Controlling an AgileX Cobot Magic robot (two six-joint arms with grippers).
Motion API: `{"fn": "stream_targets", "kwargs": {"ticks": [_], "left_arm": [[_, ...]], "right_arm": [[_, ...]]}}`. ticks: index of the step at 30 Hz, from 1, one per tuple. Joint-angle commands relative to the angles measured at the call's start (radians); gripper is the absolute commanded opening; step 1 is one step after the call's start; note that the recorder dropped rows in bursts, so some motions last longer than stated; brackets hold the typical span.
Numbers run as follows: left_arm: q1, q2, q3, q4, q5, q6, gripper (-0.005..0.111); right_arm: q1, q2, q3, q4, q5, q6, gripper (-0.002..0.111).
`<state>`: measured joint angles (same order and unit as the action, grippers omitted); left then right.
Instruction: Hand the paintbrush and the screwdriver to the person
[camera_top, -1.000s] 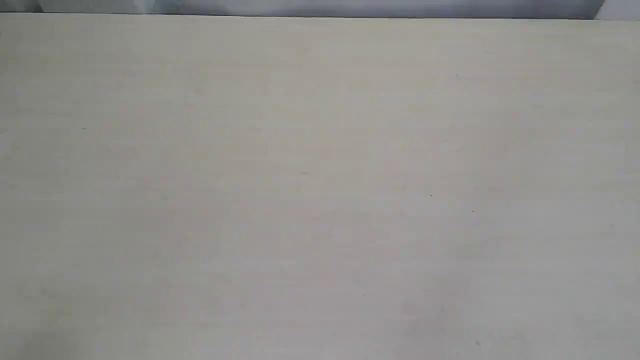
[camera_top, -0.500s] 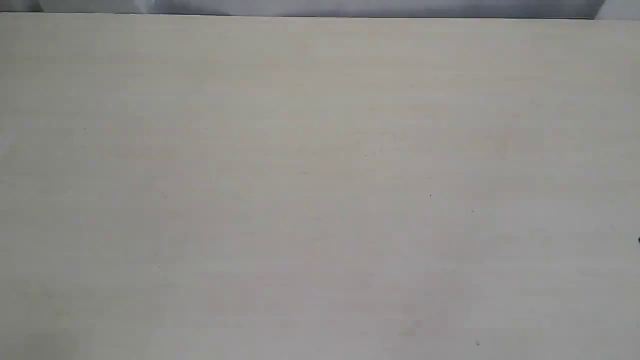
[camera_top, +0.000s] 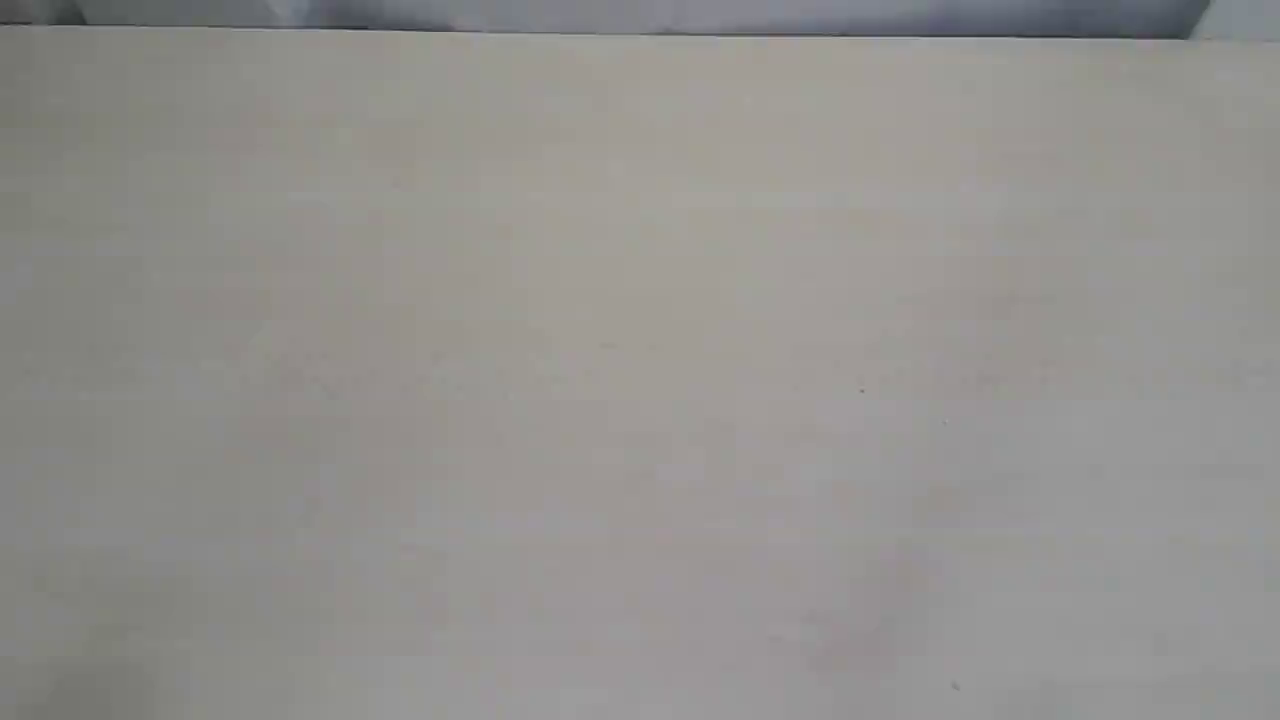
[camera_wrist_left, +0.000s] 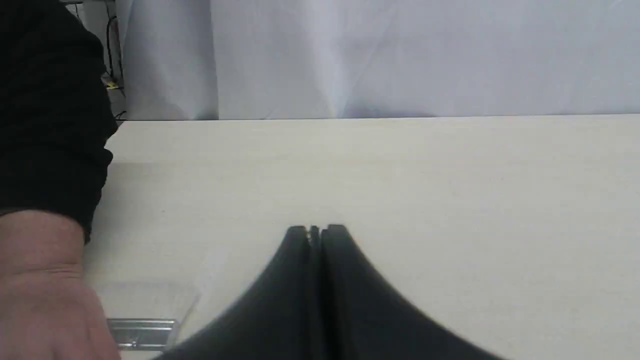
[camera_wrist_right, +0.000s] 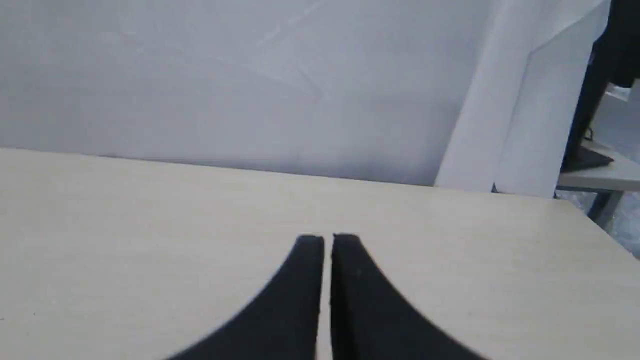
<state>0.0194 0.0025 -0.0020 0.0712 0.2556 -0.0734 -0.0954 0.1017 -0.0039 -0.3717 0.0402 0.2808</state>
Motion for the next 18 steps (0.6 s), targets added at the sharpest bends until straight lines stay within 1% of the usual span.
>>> {"fn": "stream_targets", "kwargs": {"ticks": [1, 6, 10, 18], "left_arm": [[-0.008, -0.002, 0.002, -0.005, -0.005, -0.002, 0.000], [-0.008, -0.002, 0.002, -0.005, -0.005, -0.002, 0.000], [-0.008, -0.002, 0.002, 0.000, -0.006, -0.002, 0.000], [-0.008, -0.002, 0.002, 0.000, -0.006, -0.002, 0.000]], "right_arm": [[-0.007, -0.032, 0.004, 0.020, 0.067, -0.034, 0.004], [-0.007, -0.085, 0.004, 0.032, 0.096, -0.047, 0.004], [-0.007, -0.102, 0.004, 0.140, 0.131, -0.190, 0.004], [-0.007, -0.102, 0.004, 0.147, 0.157, -0.195, 0.004]]}}
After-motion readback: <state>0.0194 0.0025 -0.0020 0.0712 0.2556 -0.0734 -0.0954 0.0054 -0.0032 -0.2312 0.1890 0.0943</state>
